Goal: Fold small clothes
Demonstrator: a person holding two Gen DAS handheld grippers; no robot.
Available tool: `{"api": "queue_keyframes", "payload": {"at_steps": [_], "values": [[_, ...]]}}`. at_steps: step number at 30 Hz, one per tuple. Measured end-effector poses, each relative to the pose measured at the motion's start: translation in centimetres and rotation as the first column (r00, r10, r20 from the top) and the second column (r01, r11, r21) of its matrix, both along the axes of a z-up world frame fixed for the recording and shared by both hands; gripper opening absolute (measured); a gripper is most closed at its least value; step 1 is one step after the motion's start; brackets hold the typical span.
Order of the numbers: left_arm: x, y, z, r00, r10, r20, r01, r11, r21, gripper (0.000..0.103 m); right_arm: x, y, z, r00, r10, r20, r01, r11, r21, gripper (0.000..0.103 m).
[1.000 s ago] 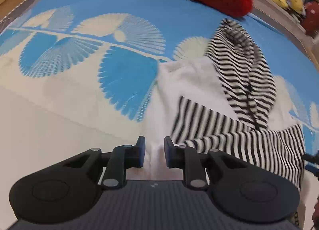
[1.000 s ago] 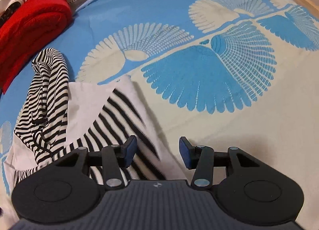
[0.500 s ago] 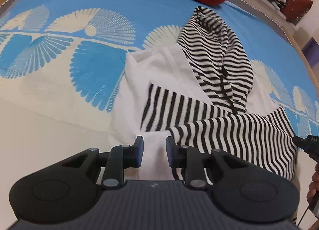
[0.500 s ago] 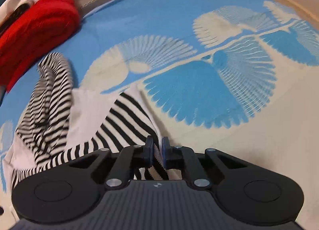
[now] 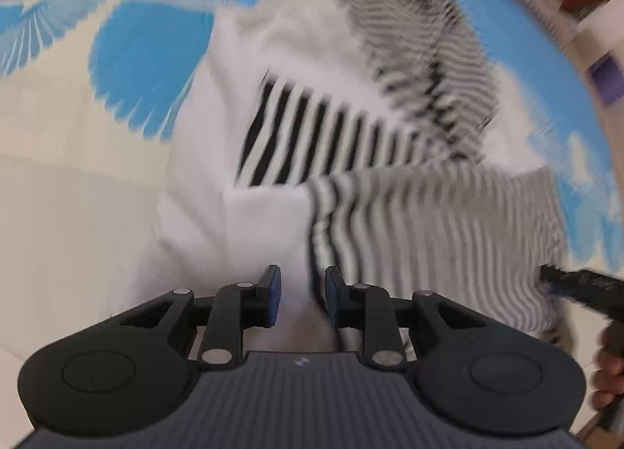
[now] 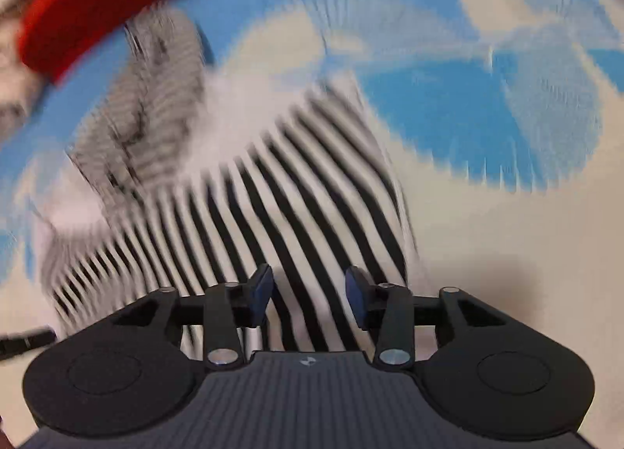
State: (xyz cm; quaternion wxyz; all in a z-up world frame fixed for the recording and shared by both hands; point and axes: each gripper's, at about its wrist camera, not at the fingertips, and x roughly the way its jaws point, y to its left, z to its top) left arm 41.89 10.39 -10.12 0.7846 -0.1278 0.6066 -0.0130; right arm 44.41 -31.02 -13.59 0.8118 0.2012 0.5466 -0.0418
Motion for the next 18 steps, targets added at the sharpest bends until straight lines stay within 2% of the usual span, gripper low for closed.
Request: {"api": "queue_keyframes", "payload": {"at_steps": [3, 5, 7, 9, 11, 15, 18], "values": [[-0.1, 0.1, 0.7, 1.000, 0.009, 0.011, -0.009, 1.000, -0.005, 0.026, -0.3, 0.0, 1.4, 0.999, -0.008, 0.035, 0.008, 1.000, -0.009, 0.043], [-0.2, -0.2, 1.9, 0.998, 0.004, 0.062, -0.003, 1.000, -0.015, 0.031, -0.5, 0.5, 2.3, 0.997, 0.020, 0.073, -0.018, 0.999, -0.030, 0.047], [-0.1, -0.5, 1.7, 0.998, -0.008, 0.070, 0.008, 1.000, -0.007, 0.035, -0.5, 0.5, 1.7, 0.999, 0.018, 0.043, -0.018, 1.000, 0.005, 0.050], [0.1, -0.8, 0.1, 1.000, -0.014, 0.020, 0.013, 0.999, 0.038, 0.032, -0.6, 0.2, 0.5, 0.999, -0.021, -0.025, 0.022, 0.997, 0.074, 0.051], [0.0, -1.0, 0.1, 0.999, -0.019, 0.027, 0.018, 0.998, 0.061, 0.032, -1.0, 0.4, 0.8, 0.999, -0.031, -0.030, 0.033, 0.998, 0.050, 0.050], [-0.3, -2.2, 2.5, 0.995, -0.042, 0.086, 0.032, 0.993, 0.115, 0.034, -1.3, 1.4, 3.8, 0.998, -0.013, 0.057, 0.013, 1.000, -0.001, 0.050], [-0.4, -2.8, 3.8, 0.992, -0.046, 0.119, 0.032, 0.993, 0.116, 0.034, -1.5, 2.2, 5.9, 0.994, 0.006, 0.110, -0.003, 1.000, -0.029, 0.050]]}}
